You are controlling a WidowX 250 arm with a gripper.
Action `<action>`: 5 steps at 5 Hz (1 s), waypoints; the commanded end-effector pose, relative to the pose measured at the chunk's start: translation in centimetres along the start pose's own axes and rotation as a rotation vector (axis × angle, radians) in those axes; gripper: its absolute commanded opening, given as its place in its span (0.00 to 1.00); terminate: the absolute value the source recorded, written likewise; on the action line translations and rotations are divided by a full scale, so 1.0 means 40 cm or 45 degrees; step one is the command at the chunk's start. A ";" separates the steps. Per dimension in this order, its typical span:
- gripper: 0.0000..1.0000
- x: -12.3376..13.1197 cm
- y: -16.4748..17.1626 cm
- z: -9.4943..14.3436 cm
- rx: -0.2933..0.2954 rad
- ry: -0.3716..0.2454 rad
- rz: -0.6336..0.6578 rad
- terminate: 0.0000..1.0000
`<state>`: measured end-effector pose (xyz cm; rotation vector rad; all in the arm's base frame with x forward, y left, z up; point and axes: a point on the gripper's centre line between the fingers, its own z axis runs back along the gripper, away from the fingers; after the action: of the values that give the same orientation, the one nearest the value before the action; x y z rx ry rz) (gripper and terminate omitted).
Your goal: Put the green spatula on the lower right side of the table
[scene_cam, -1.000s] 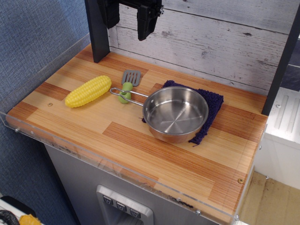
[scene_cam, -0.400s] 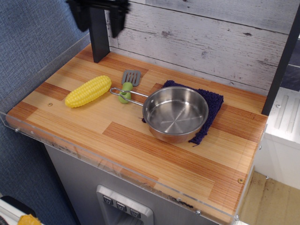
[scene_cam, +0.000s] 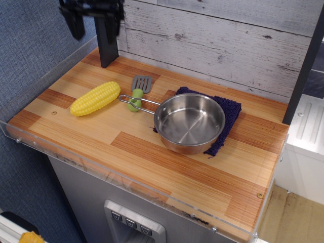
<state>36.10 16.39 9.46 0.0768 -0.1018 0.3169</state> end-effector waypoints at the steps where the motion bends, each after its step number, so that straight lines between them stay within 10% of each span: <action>1: 1.00 -0.014 -0.149 0.014 0.058 -0.090 -0.101 0.00; 5: 1.00 -0.079 -0.225 -0.093 0.084 -0.060 -0.091 0.00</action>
<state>36.12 6.81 3.33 0.1524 -0.0895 0.2408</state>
